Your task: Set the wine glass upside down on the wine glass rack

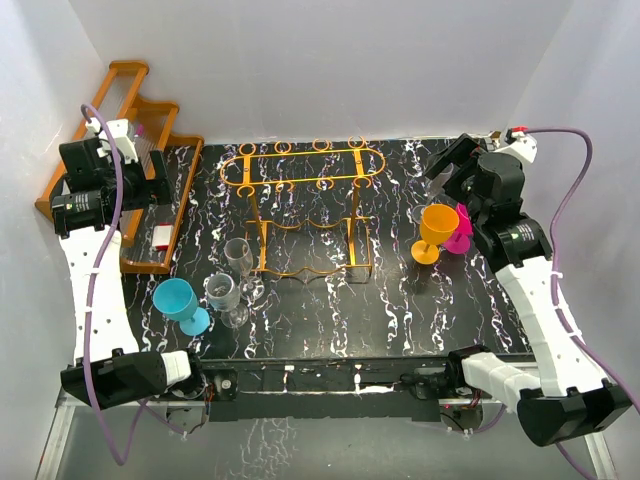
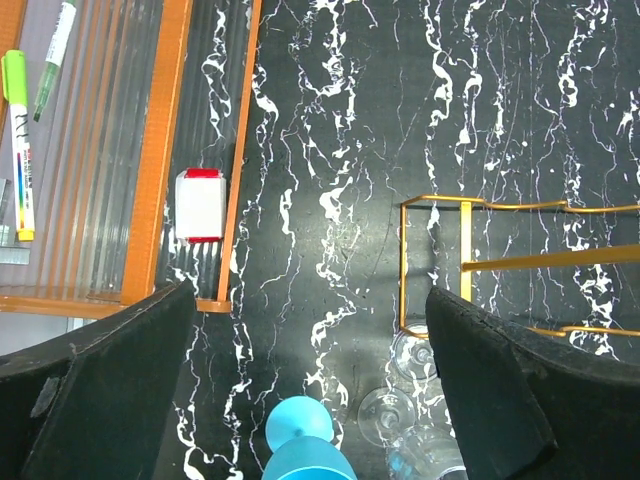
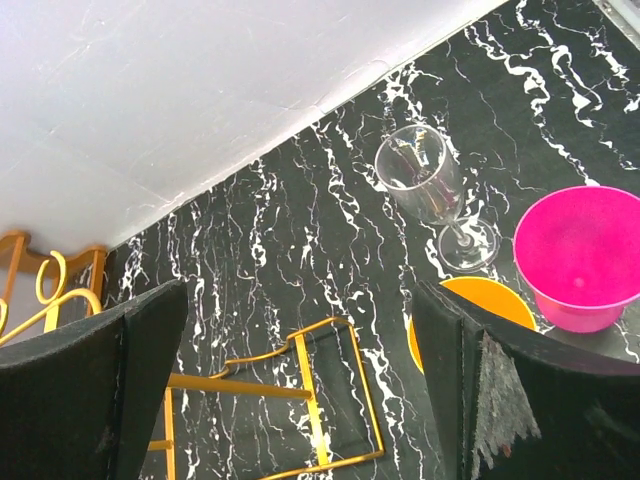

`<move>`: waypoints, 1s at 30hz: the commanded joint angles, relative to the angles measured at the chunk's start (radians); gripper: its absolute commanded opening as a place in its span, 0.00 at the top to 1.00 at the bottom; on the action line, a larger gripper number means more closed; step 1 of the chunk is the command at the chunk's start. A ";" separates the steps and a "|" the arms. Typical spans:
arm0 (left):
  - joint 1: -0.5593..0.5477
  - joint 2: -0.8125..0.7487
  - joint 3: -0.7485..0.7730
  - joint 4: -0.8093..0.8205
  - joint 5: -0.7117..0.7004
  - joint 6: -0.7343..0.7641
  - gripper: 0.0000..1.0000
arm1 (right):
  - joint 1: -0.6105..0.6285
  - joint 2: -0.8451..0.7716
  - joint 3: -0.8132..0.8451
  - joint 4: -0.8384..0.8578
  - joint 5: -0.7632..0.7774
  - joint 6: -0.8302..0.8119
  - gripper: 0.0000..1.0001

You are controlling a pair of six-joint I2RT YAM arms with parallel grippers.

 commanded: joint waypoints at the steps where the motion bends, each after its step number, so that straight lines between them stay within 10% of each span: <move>1: 0.007 -0.001 0.014 0.011 0.057 0.000 0.03 | 0.008 -0.060 -0.019 0.066 0.006 -0.048 0.02; 7: 0.006 0.042 0.046 -0.095 0.266 0.100 0.03 | 0.008 -0.179 -0.156 0.257 -0.279 -0.225 0.02; 17: -0.233 0.113 0.092 -0.353 0.168 0.283 0.12 | 0.007 -0.211 -0.117 0.218 -0.113 -0.278 0.02; 25: -0.243 0.112 0.066 -0.372 0.227 0.269 0.40 | 0.008 -0.217 -0.087 0.198 -0.092 -0.289 0.02; 30: -0.266 0.104 0.020 -0.363 0.239 0.260 0.42 | 0.008 -0.235 -0.103 0.189 -0.096 -0.287 0.02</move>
